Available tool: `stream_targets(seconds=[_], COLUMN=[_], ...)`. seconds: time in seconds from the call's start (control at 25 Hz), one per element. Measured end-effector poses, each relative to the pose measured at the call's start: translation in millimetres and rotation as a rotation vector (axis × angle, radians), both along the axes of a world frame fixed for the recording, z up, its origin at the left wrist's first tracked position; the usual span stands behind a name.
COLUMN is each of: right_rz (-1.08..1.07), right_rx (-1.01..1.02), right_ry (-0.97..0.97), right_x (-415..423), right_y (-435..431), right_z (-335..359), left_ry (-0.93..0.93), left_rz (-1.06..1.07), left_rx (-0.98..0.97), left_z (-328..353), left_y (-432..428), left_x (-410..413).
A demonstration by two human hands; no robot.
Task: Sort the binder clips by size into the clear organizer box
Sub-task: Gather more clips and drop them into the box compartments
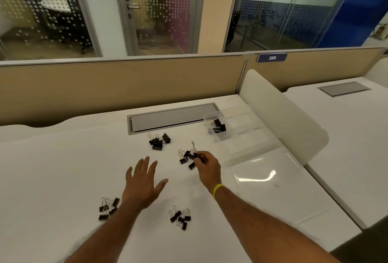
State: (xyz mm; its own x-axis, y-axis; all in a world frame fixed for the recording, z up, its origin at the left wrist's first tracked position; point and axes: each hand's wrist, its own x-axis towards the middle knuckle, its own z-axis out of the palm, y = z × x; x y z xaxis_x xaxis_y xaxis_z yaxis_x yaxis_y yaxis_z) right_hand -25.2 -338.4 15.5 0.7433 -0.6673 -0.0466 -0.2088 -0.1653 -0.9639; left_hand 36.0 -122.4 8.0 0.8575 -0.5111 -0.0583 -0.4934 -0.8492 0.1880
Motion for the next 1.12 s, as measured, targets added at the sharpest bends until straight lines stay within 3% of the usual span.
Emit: stream_targets(seconds=[0.28, 0.52, 0.8, 1.12], right_rz=[-0.036, 0.097, 0.183, 0.259], right_rx=[-0.304, -0.486, -0.551, -0.599], right_ry=[0.01, 0.203, 0.314, 0.279], right_x=[32, 80, 119, 105], right_y=[-93, -165, -190, -195], right_z=[16, 11, -3, -13], left_ry=[-0.013, 0.011, 0.06, 0.057], left_rz=[-0.016, 0.014, 0.032, 0.062], left_rx=[0.03, -0.006, -0.006, 0.042], left_z=[-7, -17, -27, -28], left_y=[-62, -100, -125, -126], left_x=[13, 34, 41, 39])
